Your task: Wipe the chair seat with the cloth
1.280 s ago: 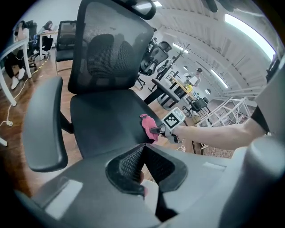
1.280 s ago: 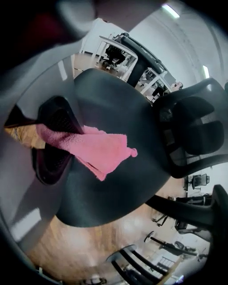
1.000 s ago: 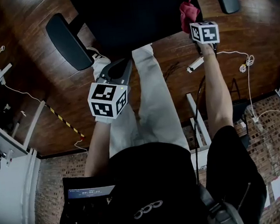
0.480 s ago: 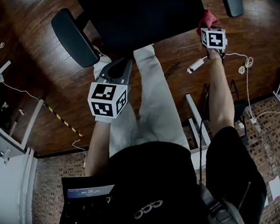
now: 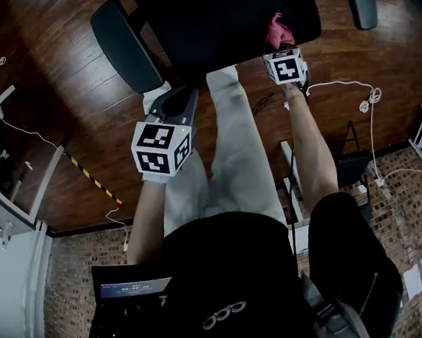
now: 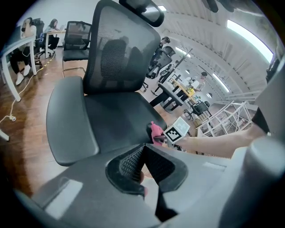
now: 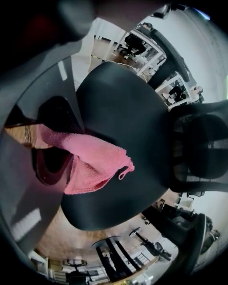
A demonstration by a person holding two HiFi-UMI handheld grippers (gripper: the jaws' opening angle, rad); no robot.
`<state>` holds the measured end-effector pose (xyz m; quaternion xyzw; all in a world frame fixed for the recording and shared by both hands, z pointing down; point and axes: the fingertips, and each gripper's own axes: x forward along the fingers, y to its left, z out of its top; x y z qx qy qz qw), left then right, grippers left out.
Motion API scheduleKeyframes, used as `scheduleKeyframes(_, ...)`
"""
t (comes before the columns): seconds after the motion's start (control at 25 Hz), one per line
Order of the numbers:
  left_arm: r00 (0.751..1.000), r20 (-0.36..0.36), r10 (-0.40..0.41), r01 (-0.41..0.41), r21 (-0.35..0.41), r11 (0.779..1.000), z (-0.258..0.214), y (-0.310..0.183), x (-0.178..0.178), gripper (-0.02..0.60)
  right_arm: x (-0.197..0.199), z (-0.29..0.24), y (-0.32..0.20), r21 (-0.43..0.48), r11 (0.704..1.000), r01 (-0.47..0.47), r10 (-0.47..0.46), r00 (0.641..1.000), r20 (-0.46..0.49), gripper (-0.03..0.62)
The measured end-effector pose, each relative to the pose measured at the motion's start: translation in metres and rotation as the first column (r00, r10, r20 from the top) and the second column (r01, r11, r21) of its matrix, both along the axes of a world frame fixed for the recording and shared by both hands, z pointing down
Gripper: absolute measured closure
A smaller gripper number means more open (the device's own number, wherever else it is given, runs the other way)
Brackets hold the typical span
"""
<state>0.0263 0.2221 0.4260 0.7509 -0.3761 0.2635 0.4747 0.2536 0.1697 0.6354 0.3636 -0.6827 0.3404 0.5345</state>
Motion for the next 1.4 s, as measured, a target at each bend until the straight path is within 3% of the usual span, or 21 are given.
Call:
scheduleKeyframes(0.2,1.0,-0.002,-0.015,0.015,0.006,1.0,-0.003,0.007,-0.012,0.588,-0.081,-0.002,0.022,-0.022,0.995,0.1,-0.097,0.991,0.097,0.526)
scheduleKeyframes(0.48,0.999,-0.005,-0.04,0.04,0.013,0.999,-0.006,0.016,-0.03,0.588,-0.175,-0.017,0.043,-0.015,0.966,0.258,-0.249,0.947,0.204,0.526)
scheduleKeyframes(0.96,1.0,-0.014,-0.016,0.017,0.041,0.999,-0.015,0.018,-0.082,0.588,-0.235,-0.028,0.106,-0.079,0.951,0.299,-0.265,0.921,0.286,0.526)
scheduleKeyframes(1.16,0.999,-0.038,0.037,-0.033,0.086,0.996,-0.038,0.006,-0.104,0.588,-0.239,-0.055,0.123,-0.094,0.965,0.246,-0.214,0.942,0.26,0.526)
scheduleKeyframes(1.4,0.985,-0.066,0.158,-0.144,0.178,0.974,-0.102,-0.008,-0.086,0.588,-0.199,-0.157,0.114,0.027,1.0,0.016,-0.021,0.974,0.225,0.526)
